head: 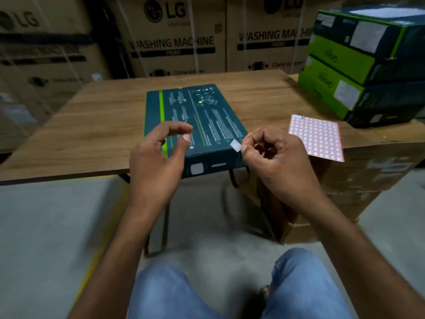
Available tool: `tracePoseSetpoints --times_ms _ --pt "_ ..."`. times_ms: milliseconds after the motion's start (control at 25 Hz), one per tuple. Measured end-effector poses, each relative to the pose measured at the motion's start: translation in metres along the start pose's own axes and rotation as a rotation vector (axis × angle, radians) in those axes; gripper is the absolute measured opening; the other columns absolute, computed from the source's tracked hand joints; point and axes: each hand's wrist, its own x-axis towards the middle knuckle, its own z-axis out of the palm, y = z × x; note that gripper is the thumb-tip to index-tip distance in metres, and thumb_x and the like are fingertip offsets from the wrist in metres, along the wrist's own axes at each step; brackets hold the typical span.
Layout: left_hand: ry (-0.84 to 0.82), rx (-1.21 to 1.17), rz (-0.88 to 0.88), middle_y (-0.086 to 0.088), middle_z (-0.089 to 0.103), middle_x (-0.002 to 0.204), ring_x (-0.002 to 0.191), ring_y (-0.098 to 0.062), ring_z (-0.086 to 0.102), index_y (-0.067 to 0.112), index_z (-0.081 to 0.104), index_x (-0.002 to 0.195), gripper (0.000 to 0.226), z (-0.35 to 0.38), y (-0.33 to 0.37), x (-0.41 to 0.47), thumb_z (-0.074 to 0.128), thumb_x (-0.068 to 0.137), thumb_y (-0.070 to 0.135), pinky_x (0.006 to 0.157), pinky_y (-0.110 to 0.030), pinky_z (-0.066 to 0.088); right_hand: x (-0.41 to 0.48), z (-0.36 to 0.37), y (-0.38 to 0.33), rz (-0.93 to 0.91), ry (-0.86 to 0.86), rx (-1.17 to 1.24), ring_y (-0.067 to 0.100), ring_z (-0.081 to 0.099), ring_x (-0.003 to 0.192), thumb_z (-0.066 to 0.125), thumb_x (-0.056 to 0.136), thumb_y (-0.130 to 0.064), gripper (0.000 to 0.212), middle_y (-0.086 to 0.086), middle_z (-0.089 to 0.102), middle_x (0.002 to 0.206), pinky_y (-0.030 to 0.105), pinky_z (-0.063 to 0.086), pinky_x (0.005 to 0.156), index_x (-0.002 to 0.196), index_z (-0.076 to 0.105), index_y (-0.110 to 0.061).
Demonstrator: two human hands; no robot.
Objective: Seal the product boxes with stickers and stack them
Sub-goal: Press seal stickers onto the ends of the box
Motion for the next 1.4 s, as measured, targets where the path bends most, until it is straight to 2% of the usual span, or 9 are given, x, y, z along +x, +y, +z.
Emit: tracePoseSetpoints --times_ms 80,280,560,760,920,1000,1120,1320,1400 --pt "-0.044 0.077 0.012 0.021 0.073 0.108 0.105 0.001 0.067 0.03 0.076 0.109 0.011 -0.012 -0.018 -0.006 0.071 0.1 0.03 0.089 -0.026 0.051 -0.003 0.016 0.001 -0.097 0.019 -0.12 0.01 0.06 0.074 0.07 0.085 -0.023 0.007 -0.004 0.068 0.088 0.03 0.05 0.064 0.081 0.069 -0.018" --pt "-0.202 0.302 0.177 0.008 0.075 0.124 0.129 -0.016 0.063 0.023 0.078 0.12 0.033 -0.007 -0.046 -0.008 0.073 0.092 0.04 0.108 -0.048 0.05 -0.002 0.04 0.013 -0.264 0.099 -0.278 0.011 0.059 0.078 0.07 0.086 -0.017 0.005 -0.003 0.064 0.089 0.034 0.05 0.068 0.083 0.066 -0.014" --pt "-0.109 0.268 0.198 0.011 0.078 0.116 0.116 -0.012 0.07 0.024 0.083 0.109 0.022 -0.002 -0.052 -0.005 0.079 0.091 0.036 0.098 -0.049 0.056 0.01 0.05 0.028 -0.637 0.184 -0.698 0.028 0.063 0.083 0.067 0.09 -0.007 0.006 0.01 0.069 0.096 0.045 0.05 0.069 0.086 0.068 -0.003" --pt "-0.14 0.269 0.208 0.013 0.076 0.119 0.116 -0.011 0.07 0.025 0.082 0.113 0.024 -0.004 -0.056 -0.006 0.077 0.093 0.037 0.097 -0.049 0.056 0.011 0.054 0.024 -0.815 0.283 -0.828 0.034 0.064 0.077 0.065 0.092 -0.004 0.013 0.011 0.074 0.096 0.046 0.048 0.063 0.08 0.07 -0.003" --pt "-0.179 0.126 0.061 0.021 0.077 0.107 0.105 -0.005 0.071 0.035 0.082 0.098 0.017 -0.006 -0.042 0.003 0.071 0.095 0.047 0.089 -0.045 0.058 0.007 0.059 0.029 -0.857 0.348 -0.823 0.034 0.064 0.074 0.069 0.091 -0.005 0.014 0.009 0.076 0.095 0.046 0.049 0.062 0.078 0.073 -0.004" --pt "-0.206 0.011 -0.076 0.021 0.077 0.097 0.099 -0.005 0.072 0.035 0.081 0.091 0.024 -0.005 -0.034 0.012 0.069 0.091 0.055 0.088 -0.046 0.059 0.005 0.062 0.034 -0.876 0.365 -0.818 0.032 0.064 0.074 0.071 0.09 -0.006 0.011 0.008 0.077 0.095 0.044 0.05 0.063 0.079 0.075 -0.005" --pt "-0.285 -0.042 -0.167 0.017 0.078 0.089 0.094 -0.007 0.074 0.034 0.082 0.085 0.032 -0.006 -0.026 0.023 0.069 0.087 0.063 0.09 -0.05 0.059 0.002 0.062 0.037 -0.9 0.393 -0.832 0.029 0.061 0.08 0.075 0.089 -0.009 0.007 0.005 0.078 0.1 0.041 0.049 0.066 0.082 0.077 -0.007" --pt "-0.396 -0.064 -0.22 0.01 0.078 0.084 0.089 -0.003 0.073 0.025 0.083 0.077 0.034 -0.011 -0.012 0.026 0.075 0.091 0.055 0.094 -0.044 0.058 0.002 0.061 0.037 -0.903 0.468 -0.866 0.023 0.056 0.089 0.08 0.087 -0.012 0.006 0.001 0.078 0.102 0.038 0.043 0.074 0.081 0.078 -0.011" --pt "-0.424 -0.062 -0.222 0.008 0.079 0.083 0.088 -0.008 0.075 0.023 0.083 0.078 0.031 -0.012 -0.01 0.027 0.079 0.089 0.052 0.091 -0.045 0.059 0.002 0.062 0.038 -0.904 0.478 -0.873 0.021 0.056 0.09 0.079 0.087 -0.012 0.006 0.0 0.078 0.102 0.039 0.042 0.075 0.081 0.078 -0.012"
